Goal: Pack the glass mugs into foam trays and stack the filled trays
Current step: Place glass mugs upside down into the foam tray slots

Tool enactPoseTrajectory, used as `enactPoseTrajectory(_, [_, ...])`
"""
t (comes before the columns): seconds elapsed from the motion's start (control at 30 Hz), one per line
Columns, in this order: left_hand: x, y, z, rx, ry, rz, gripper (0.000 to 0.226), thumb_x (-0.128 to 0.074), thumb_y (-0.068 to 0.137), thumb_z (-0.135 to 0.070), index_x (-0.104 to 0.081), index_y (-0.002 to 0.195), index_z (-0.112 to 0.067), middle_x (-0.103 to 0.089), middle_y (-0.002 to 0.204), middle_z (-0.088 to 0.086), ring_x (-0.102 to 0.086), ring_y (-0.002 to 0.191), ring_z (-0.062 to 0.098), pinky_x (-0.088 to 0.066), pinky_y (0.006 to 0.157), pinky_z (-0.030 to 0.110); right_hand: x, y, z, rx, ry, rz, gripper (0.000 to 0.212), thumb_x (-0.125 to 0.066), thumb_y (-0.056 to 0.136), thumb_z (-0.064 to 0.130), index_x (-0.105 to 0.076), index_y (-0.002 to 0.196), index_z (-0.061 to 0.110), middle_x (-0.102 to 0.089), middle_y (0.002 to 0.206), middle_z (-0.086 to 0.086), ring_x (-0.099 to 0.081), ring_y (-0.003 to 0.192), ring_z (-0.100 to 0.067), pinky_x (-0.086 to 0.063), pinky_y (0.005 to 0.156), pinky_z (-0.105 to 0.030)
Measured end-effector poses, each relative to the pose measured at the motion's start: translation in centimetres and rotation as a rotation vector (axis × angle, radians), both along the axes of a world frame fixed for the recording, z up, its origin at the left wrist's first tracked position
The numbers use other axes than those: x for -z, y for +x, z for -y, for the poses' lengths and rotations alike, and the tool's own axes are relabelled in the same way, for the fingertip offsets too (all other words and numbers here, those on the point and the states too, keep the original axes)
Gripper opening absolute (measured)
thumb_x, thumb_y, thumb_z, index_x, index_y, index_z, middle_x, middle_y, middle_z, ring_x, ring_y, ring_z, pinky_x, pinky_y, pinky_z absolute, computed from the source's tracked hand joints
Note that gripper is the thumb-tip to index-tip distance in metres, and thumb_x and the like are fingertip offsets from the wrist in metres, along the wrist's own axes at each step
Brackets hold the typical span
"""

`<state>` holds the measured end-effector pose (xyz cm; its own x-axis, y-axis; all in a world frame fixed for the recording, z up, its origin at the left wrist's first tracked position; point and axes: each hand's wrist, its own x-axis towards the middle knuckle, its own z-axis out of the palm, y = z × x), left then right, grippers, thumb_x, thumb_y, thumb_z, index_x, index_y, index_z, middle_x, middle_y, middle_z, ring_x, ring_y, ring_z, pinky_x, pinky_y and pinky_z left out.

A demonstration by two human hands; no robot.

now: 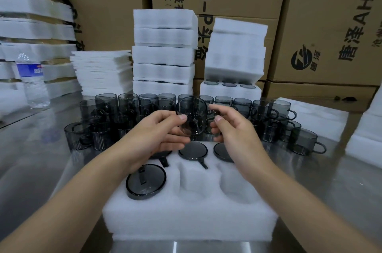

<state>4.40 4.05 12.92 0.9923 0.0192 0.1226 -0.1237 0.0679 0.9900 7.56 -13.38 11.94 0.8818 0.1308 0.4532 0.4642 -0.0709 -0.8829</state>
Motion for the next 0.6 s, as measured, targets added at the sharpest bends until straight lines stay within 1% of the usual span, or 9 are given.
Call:
enactPoseTrajectory(0.07, [0.04,-0.10,0.08,0.014,0.038,0.004,0.065,-0.076,0.054,-0.045,-0.057,0.108,-0.014,-0.072,0.090,0.012,-0.073,0.080,0.023,-0.054,0.059,0.022,0.05,0.00,-0.05,0.012,0.012,0.002,0.032,-0.049,0.097,0.015,-0.062,0.095,0.045,-0.061,0.077,0.011,-0.056,0.067,0.006,-0.050,0.071,-0.024])
enactPoseTrajectory(0.1, [0.08,-0.12,0.12,0.026,0.061,0.005,0.071,-0.076,0.049,-0.047,-0.056,0.110,-0.016,-0.073,0.089,0.010,-0.073,0.080,0.023,-0.054,0.059,0.022,0.07,0.00,-0.07,0.017,0.015,0.002,0.031,-0.050,0.097,0.016,-0.062,0.095,0.045,-0.061,0.078,0.011,-0.056,0.068,0.005,-0.051,0.074,-0.027])
enactPoseTrajectory(0.17, [0.12,-0.15,0.08,0.055,0.104,0.010,0.079,-0.077,0.047,-0.046,-0.053,0.118,-0.021,-0.075,0.088,0.004,-0.073,0.083,0.021,-0.054,0.061,0.020,0.03,-0.02,-0.10,0.020,0.006,-0.005,0.029,-0.051,0.096,0.018,-0.061,0.096,0.045,-0.063,0.084,0.006,-0.058,0.072,-0.002,-0.052,0.074,-0.031])
enactPoseTrajectory(0.2, [0.15,-0.20,0.00,0.072,0.128,0.018,0.081,-0.077,0.049,-0.044,-0.051,0.123,-0.025,-0.075,0.090,0.001,-0.073,0.084,0.020,-0.054,0.063,0.019,0.00,-0.04,-0.10,0.018,-0.004,-0.014,0.028,-0.051,0.096,0.018,-0.060,0.099,0.044,-0.063,0.087,0.003,-0.058,0.072,-0.005,-0.052,0.071,-0.030])
enactPoseTrajectory(0.27, [0.25,-0.25,-0.24,0.109,0.181,0.035,0.085,-0.078,0.056,-0.036,-0.046,0.134,-0.031,-0.075,0.096,0.001,-0.072,0.089,0.018,-0.054,0.068,0.017,-0.04,-0.07,0.00,0.006,-0.017,-0.039,0.029,-0.050,0.095,0.016,-0.060,0.107,0.041,-0.062,0.086,0.006,-0.057,0.069,-0.006,-0.050,0.062,-0.024])
enactPoseTrajectory(0.33, [0.33,-0.40,-0.37,0.137,0.212,0.047,0.085,-0.079,0.059,-0.029,-0.045,0.138,-0.029,-0.074,0.102,0.003,-0.070,0.094,0.016,-0.054,0.073,0.018,-0.05,-0.13,0.07,-0.010,-0.025,-0.060,0.033,-0.051,0.094,0.015,-0.059,0.116,0.038,-0.060,0.081,0.010,-0.056,0.067,-0.006,-0.047,0.057,-0.021])
enactPoseTrajectory(0.43, [0.30,-0.53,-0.29,0.143,0.214,0.066,0.074,-0.079,0.059,-0.028,-0.054,0.128,-0.030,-0.073,0.102,0.006,-0.070,0.095,0.015,-0.055,0.076,0.020,-0.08,-0.09,0.09,-0.023,-0.009,-0.063,0.038,-0.052,0.093,0.014,-0.057,0.125,0.033,-0.061,0.078,0.012,-0.059,0.065,0.003,-0.049,0.059,-0.021])
enactPoseTrajectory(0.5, [0.23,-0.61,-0.23,0.136,0.197,0.078,0.066,-0.080,0.057,-0.030,-0.059,0.119,-0.032,-0.073,0.100,0.010,-0.071,0.091,0.016,-0.056,0.074,0.021,0.01,0.06,0.10,-0.024,0.007,-0.062,0.040,-0.053,0.092,0.013,-0.054,0.129,0.031,-0.063,0.074,0.013,-0.060,0.065,0.006,-0.050,0.060,-0.019])
enactPoseTrajectory(0.6, [0.24,-0.57,-0.16,0.137,0.199,0.084,0.066,-0.080,0.053,-0.036,-0.061,0.116,-0.026,-0.074,0.092,0.009,-0.072,0.088,0.016,-0.055,0.070,0.019,0.15,0.33,0.09,-0.037,0.024,-0.066,0.041,-0.055,0.092,0.014,-0.050,0.131,0.026,-0.064,0.068,0.022,-0.062,0.066,0.006,-0.051,0.057,-0.017])
